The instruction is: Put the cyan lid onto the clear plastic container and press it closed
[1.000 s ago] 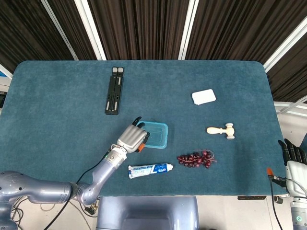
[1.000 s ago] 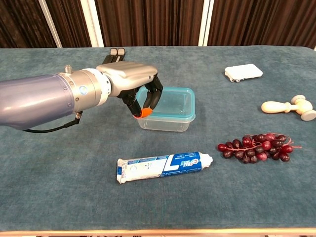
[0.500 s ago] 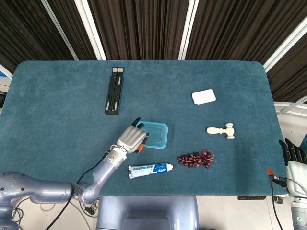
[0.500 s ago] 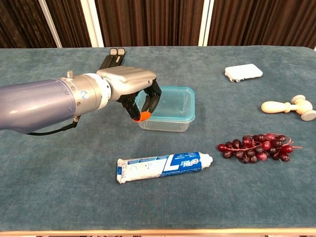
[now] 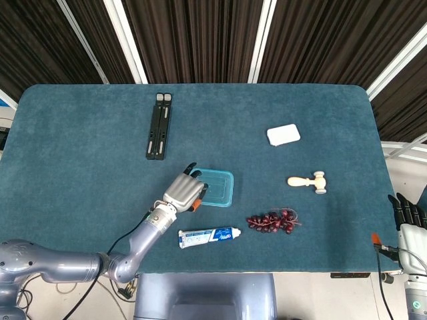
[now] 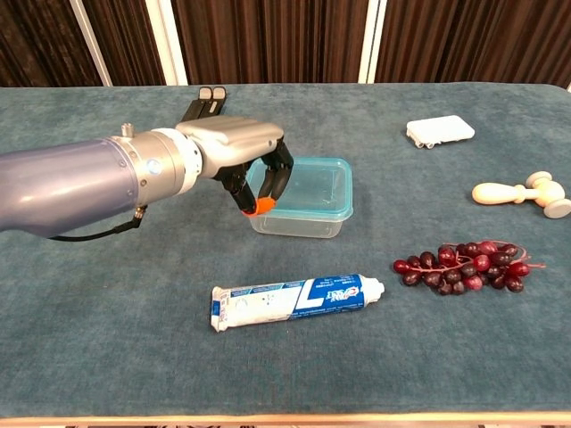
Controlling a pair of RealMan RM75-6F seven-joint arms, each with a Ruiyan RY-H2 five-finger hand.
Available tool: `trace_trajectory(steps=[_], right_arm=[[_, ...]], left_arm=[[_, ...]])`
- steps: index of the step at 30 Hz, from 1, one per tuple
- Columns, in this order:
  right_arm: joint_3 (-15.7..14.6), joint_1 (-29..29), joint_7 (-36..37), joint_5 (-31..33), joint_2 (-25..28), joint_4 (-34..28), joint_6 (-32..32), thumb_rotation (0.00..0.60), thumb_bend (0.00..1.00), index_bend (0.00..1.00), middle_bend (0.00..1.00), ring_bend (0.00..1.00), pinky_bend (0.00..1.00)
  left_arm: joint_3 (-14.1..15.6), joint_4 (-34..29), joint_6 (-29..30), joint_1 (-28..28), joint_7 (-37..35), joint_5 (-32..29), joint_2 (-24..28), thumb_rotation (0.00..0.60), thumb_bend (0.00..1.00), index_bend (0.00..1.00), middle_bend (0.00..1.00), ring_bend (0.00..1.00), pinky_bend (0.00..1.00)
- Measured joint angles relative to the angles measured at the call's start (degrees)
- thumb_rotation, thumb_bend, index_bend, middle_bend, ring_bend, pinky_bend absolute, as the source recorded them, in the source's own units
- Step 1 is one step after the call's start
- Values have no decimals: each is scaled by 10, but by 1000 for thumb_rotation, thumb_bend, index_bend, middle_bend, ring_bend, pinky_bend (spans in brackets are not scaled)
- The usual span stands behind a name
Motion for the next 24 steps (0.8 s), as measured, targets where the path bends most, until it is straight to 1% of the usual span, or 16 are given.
trace_trajectory(steps=[5,11,18,24], right_arm=[[0,0,-1,1,0,0,-1,600,363,36,0,0,0],[0,0,-2,3,-1,0,-1,600,362,36,0,0,0],[1,0,-3,6,-1,-1,-2,600,362,36,0,0,0],[2,0,-3,6,-1,-1,-2,600,362,36,0,0,0]], left_arm=[[-11,-1,9,-1,-3,15,6,600,546,627,551,174,33],[-31,20,-3,-11,-12,9,1,600,545,629,551,175,33],[-58,71,-42,-39,-38,17,-17,600,545,633,554,184,33],[-71,126,-73,-63,-64,31,-45,600,545,633,554,195,48]])
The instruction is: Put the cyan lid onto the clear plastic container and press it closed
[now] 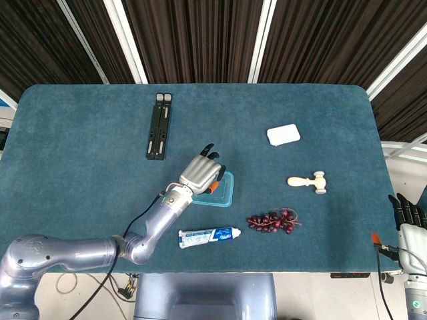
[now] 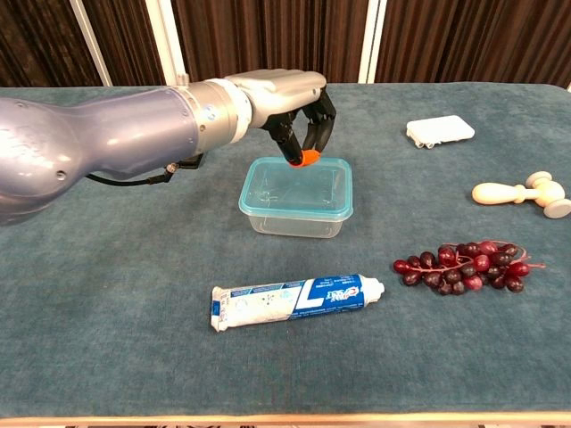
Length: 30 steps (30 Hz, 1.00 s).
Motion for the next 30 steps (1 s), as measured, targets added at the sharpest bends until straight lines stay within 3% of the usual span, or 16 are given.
trace_trajectory(steps=[14,30], right_arm=[[1,-1,1,2,1,-1,2,600,362,36,0,0,0],[2,-1,1,5,1,-2,0,600,362,36,0,0,0]], left_arm=[[-14,103,-40,-54,16,-40,-57,600,545,634,555,210,65],[-13,164,-41,-75,16,-24,-93,600,545,635,556,210,65]])
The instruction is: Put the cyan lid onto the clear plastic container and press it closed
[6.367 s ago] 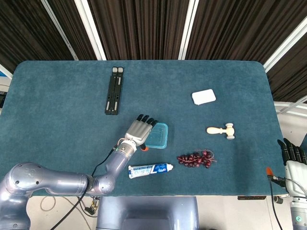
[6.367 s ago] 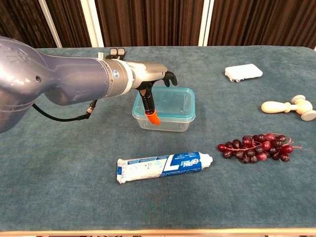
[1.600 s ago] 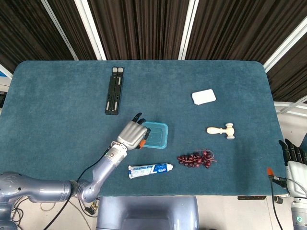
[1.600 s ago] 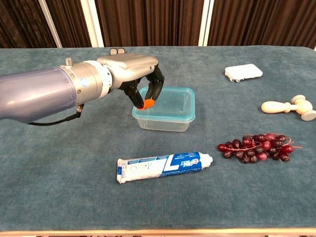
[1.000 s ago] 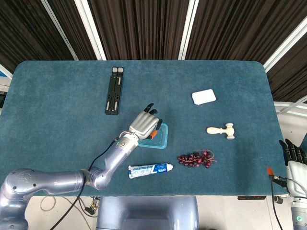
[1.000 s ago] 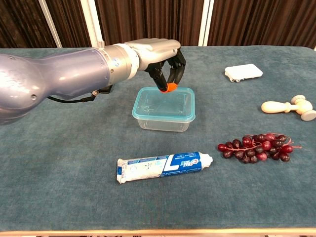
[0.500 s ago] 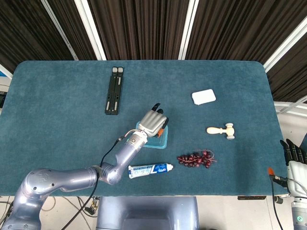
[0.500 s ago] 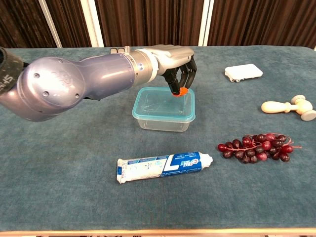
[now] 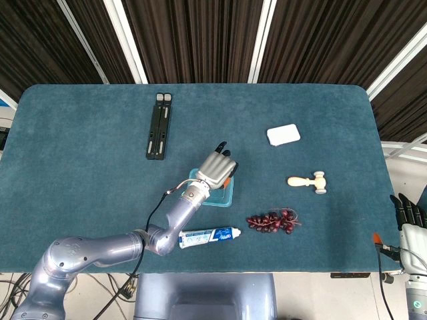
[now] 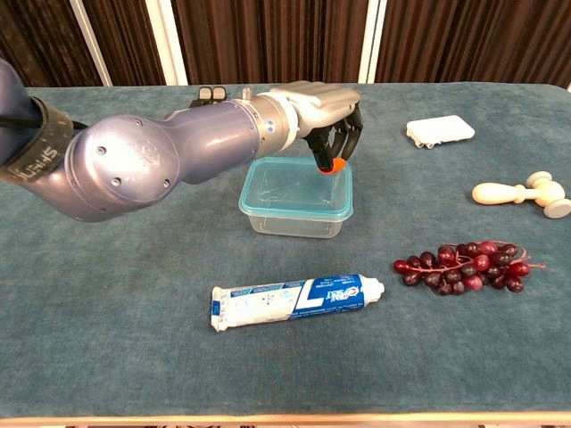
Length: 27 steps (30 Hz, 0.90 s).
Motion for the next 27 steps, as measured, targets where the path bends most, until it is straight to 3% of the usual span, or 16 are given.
trace_trajectory(steps=[27], right_arm=[[1,0,0,6,1,-4,-2,600,362,36,0,0,0]], left_arm=[[5,48,19,-6,33,29,-30,600,546,635,558,210,65]])
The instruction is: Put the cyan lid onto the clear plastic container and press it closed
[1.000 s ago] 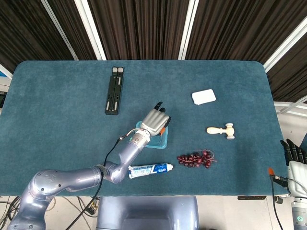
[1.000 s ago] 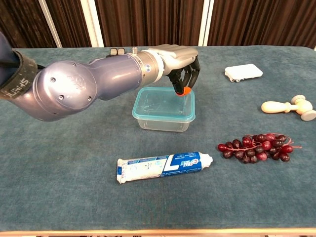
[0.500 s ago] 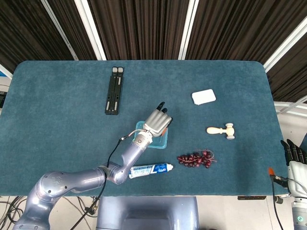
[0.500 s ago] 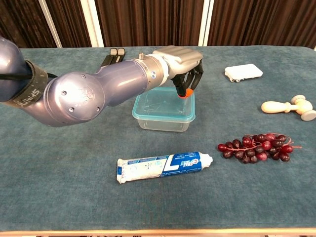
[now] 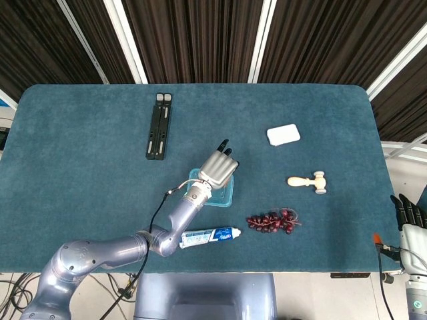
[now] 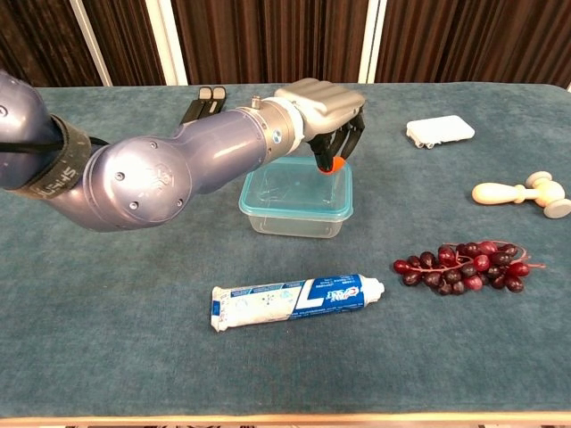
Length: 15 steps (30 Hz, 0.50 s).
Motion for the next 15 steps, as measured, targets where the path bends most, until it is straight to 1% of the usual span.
trace_trajectory(steps=[7,15], right_arm=[[0,0,0,0,0,0,0,600,362,36,0,0,0],[0,0,0,0,0,-1,0,600,363,36,0,0,0]], left_arm=[[-2,14,1,-3,16,1,-8,600,549,636,558,210,65],[1,32,1,-5,26,14,-20,600,549,637,558,210,64]])
